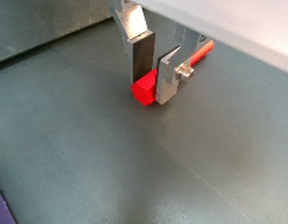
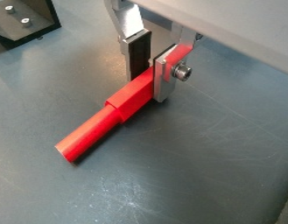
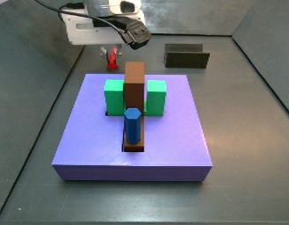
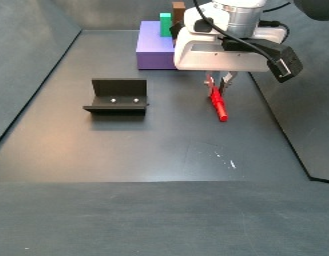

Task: Pick up the red object. Move up. Place the red object on the fixture. Regrasp the red object. Move to above the board. Insert the red object.
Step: Pick up the red object, then move up.

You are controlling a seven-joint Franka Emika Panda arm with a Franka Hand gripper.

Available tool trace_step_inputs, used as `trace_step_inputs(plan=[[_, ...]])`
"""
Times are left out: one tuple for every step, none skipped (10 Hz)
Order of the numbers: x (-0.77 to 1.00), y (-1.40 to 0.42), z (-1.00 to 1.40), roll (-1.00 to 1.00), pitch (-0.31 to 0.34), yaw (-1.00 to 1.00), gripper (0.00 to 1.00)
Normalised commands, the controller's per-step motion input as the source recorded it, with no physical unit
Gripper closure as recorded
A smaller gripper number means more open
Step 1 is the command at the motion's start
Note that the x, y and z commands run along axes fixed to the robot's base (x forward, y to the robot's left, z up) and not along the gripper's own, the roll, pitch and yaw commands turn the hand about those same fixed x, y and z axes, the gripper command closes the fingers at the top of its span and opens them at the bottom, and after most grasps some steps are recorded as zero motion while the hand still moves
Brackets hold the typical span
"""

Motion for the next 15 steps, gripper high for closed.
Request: trace_step_inputs(plan=[[0.00, 0.00, 0.00, 0.00, 0.000, 0.00, 1.00], [0.00, 0.00, 0.00, 0.00, 0.000, 0.00, 1.00], [0.00, 0.00, 0.00, 0.00, 0.000, 0.00, 1.00], [0.00, 0.00, 0.00, 0.00, 0.000, 0.00, 1.00], [0.00, 0.00, 0.00, 0.00, 0.000, 0.00, 1.00], [0.00, 0.00, 0.00, 0.00, 0.000, 0.00, 1.00], [0.00, 0.00, 0.00, 0.00, 0.000, 0.00, 1.00], [0.00, 0.00, 0.00, 0.00, 0.000, 0.00, 1.00], [0.00, 0.00, 0.00, 0.00, 0.000, 0.00, 1.00], [0.00, 0.00, 0.00, 0.00, 0.000, 0.00, 1.00], [0.00, 0.00, 0.00, 0.00, 0.000, 0.00, 1.00], [0.00, 0.00, 0.00, 0.00, 0.000, 0.00, 1.00], [0.00, 0.00, 0.00, 0.00, 0.000, 0.00, 1.00], [0.00, 0.00, 0.00, 0.00, 0.000, 0.00, 1.00], [0.00, 0.00, 0.83, 0.00, 0.000, 0.00, 1.00]])
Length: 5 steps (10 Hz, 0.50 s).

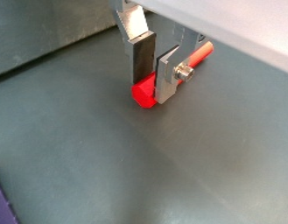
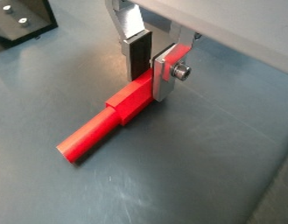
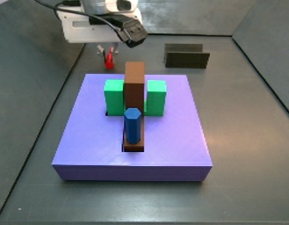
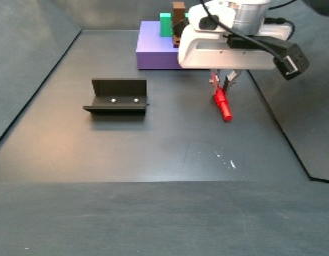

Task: Pick up the red object. Move up. Place the red object on the fixture. Regrasp the red object. Move to above the board. Insert the red object.
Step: Move up, then place the red object on the fixture.

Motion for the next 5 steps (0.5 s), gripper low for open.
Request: trace_step_inputs(plan=[[0.04, -0.06, 0.80, -0.01, 0.002, -0.03, 1.00], [0.02, -0.05, 0.68, 0.00, 0.040, -0.03, 1.00], [0.02, -0.02, 0.31, 0.01, 0.018, -0.02, 1.00], [0.05, -0.05, 0.00, 0.00, 0.000, 0.00, 1.00], [0.48, 0.00, 0.00, -0.39, 0.069, -0.12, 1.00]])
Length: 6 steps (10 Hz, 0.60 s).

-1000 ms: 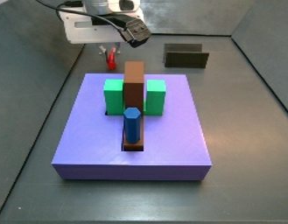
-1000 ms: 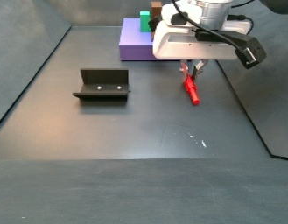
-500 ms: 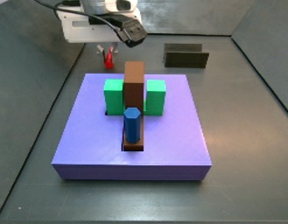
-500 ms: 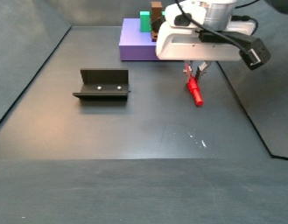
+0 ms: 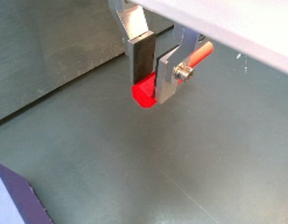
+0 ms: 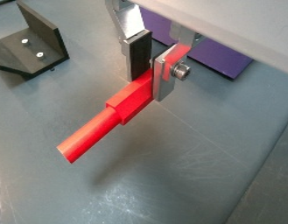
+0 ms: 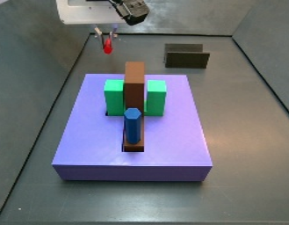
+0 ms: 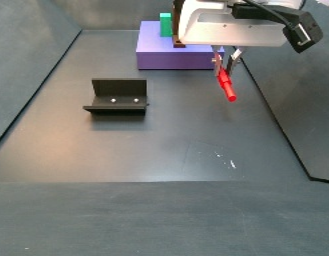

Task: Pick up the red object. Move up. Place the red object on the fixture. Regrasp the red object. Move to above the board. Insert the red object.
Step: Place the red object on the fixture.

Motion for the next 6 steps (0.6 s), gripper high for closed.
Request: trace_step_inputs(plan=[[0.84, 0.00, 0.18, -0.98, 0.103, -0.14, 1.00], [0.82, -0.02, 0.27, -1.00, 0.069, -0.18, 1.00], [0.79, -0.02, 0.29, -1.00, 0.057, -0.19, 1.00], [0.72, -0.03, 0.29, -1.00, 0.049, -0.20, 1.00], [0.69, -0.03, 0.28, -1.00, 0.040, -0.20, 1.00], [0.66, -0.03, 0.29, -1.00, 0.023, -0.22, 1.00]])
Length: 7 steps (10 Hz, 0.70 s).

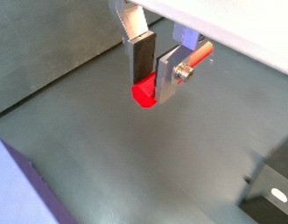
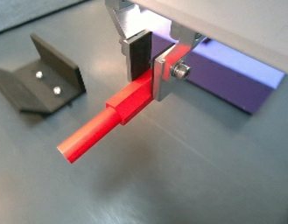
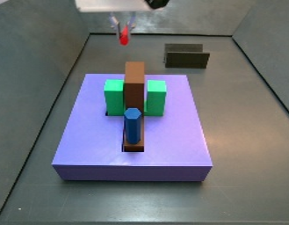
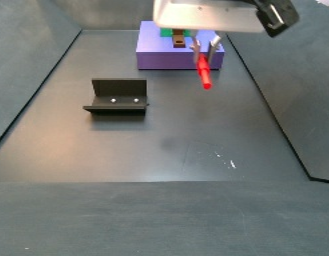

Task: Pick up the red object. Move up. Place the red object on the fixture. Regrasp the red object. Move to above the board. Insert the red object.
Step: Place the red object on the fixture.

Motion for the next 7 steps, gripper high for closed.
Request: trace_step_inputs(plan=[[0.65, 0.00, 0.19, -1.00, 0.046, -0.22, 1.00], [0.63, 0.00, 0.17, -1.00, 0.020, -0.23, 1.00], [0.62, 0.00, 0.15, -1.00, 0.009, -0.24, 1.00], [0.65, 0.00, 0.04, -0.98, 0.000, -0.25, 1.00], [0.66, -0.03, 0.03, -0.93, 0.000, -0.26, 1.00], [0.68, -0.03, 0.00, -0.92, 0.009, -0.24, 1.00], [0.68, -0.03, 0.00, -0.93, 0.017, -0.24, 1.00]])
